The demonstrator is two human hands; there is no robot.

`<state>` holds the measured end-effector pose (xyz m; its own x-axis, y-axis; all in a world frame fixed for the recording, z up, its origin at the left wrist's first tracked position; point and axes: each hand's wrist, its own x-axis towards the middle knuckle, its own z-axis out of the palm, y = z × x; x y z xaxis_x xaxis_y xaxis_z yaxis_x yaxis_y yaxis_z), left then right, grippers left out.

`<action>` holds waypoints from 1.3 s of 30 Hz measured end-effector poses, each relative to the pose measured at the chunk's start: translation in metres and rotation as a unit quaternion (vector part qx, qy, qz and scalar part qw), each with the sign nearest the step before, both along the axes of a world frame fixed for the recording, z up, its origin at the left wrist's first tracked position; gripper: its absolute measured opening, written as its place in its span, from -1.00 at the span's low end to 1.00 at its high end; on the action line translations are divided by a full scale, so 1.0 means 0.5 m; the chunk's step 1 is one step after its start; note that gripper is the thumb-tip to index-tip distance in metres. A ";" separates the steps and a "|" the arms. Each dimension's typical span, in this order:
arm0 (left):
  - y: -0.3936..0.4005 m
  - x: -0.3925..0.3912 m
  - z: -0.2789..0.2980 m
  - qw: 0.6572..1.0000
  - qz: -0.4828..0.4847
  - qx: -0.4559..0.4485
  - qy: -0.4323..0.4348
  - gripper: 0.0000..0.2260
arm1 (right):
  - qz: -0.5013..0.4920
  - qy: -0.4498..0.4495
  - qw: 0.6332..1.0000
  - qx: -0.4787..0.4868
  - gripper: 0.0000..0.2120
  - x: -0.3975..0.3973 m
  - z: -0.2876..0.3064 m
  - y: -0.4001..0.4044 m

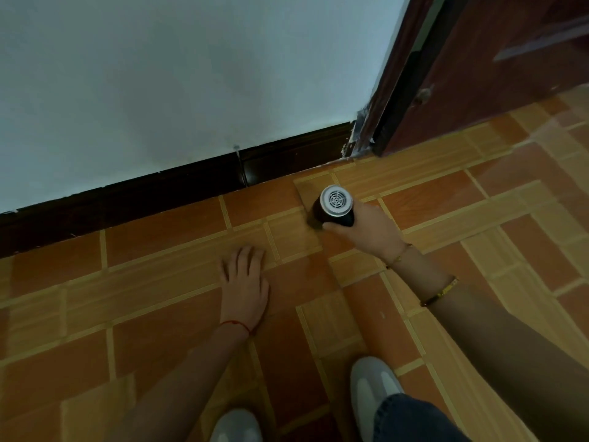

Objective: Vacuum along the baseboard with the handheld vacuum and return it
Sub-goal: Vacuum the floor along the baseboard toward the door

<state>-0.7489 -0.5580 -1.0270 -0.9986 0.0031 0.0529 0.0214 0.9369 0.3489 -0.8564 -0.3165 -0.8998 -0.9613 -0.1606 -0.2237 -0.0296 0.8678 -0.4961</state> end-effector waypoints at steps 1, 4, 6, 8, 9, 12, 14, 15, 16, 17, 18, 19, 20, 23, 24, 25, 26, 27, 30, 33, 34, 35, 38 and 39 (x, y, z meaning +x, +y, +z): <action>0.008 0.006 -0.001 1.000 -0.014 -0.001 -0.002 -0.56 | -0.038 0.010 0.999 0.008 -0.35 0.009 -0.002 0.010; 0.036 0.020 -0.003 0.999 -0.047 0.003 -0.014 -0.57 | -0.068 -0.020 0.997 0.010 -0.32 0.048 0.009 0.049; 0.055 0.027 0.000 0.997 -0.071 0.003 -0.012 -0.57 | -0.056 -0.085 0.994 -0.025 -0.36 0.083 0.029 0.069; 0.072 0.033 0.004 0.995 -0.101 0.000 -0.003 -0.56 | -0.048 -0.116 0.992 -0.020 -0.40 0.125 0.045 0.087; 0.078 0.035 0.005 0.994 -0.111 0.001 0.003 -0.57 | -0.056 -0.102 0.993 0.009 -0.39 0.142 0.045 0.096; 0.100 0.046 0.009 0.990 -0.142 0.019 0.005 -0.60 | -0.119 -0.049 0.986 0.106 -0.32 0.198 0.047 0.125; 0.112 0.055 0.011 0.988 -0.154 0.028 -0.004 -0.61 | -0.136 -0.104 0.982 0.079 -0.40 0.229 0.064 0.143; 0.116 0.058 0.012 0.987 -0.160 0.030 -0.010 -0.60 | -0.132 -0.146 0.979 0.053 -0.45 0.242 0.074 0.151; 0.119 0.060 0.014 0.986 -0.167 0.029 -0.015 -0.60 | -0.127 -0.179 0.975 0.035 -0.46 0.254 0.085 0.155; 0.121 0.061 0.015 0.985 -0.172 0.026 -0.020 -0.59 | -0.127 -0.197 0.972 0.030 -0.47 0.265 0.093 0.157; 0.123 0.061 0.016 0.984 -0.174 0.022 -0.024 -0.59 | -0.131 -0.198 0.971 0.038 -0.47 0.275 0.095 0.159; 0.123 0.059 0.016 0.984 -0.174 0.021 -0.028 -0.59 | -0.140 -0.184 0.971 0.054 -0.48 0.281 0.092 0.161; 0.123 0.059 0.015 0.984 -0.173 0.021 -0.033 -0.59 | -0.149 -0.160 0.973 0.076 -0.48 0.286 0.089 0.162; 0.117 0.062 0.007 0.985 -0.166 0.017 -0.034 -0.55 | -0.151 -0.167 0.970 0.087 -0.55 0.292 0.094 0.168; 0.114 0.062 0.004 0.986 -0.162 0.013 -0.033 -0.55 | -0.141 -0.197 0.968 0.062 -0.59 0.294 0.101 0.171; 0.111 0.064 0.002 0.987 -0.160 0.010 -0.033 -0.54 | -0.133 -0.224 0.965 0.037 -0.62 0.296 0.104 0.173; 0.109 0.066 0.000 0.987 -0.157 0.008 -0.034 -0.54 | -0.129 -0.232 0.964 0.027 -0.64 0.297 0.104 0.173; 0.110 0.067 -0.001 0.987 -0.154 0.007 -0.033 -0.54 | -0.132 -0.224 0.965 0.034 -0.64 0.295 0.101 0.173; 0.112 0.067 -0.001 0.987 -0.153 0.013 -0.035 -0.53 | -0.146 -0.158 0.973 0.079 -0.57 0.281 0.090 0.166; 0.111 0.066 0.002 0.988 -0.152 0.014 -0.032 -0.53 | -0.126 -0.186 0.974 -0.003 -0.56 0.261 0.081 0.153; 0.111 0.065 0.004 0.988 -0.149 0.016 -0.032 -0.53 | -0.113 -0.186 0.976 -0.016 -0.55 0.255 0.077 0.145; 0.109 0.063 0.006 0.989 -0.143 0.019 -0.031 -0.54 | -0.106 -0.172 0.979 -0.007 -0.52 0.249 0.074 0.134; 0.097 0.055 0.010 0.990 -0.134 0.021 -0.025 -0.55 | -0.105 -0.143 0.984 0.015 -0.52 0.225 0.078 0.107; 0.088 0.050 0.012 0.991 -0.131 0.019 -0.024 -0.55 | -0.098 -0.155 0.983 0.010 -0.54 0.217 0.082 0.107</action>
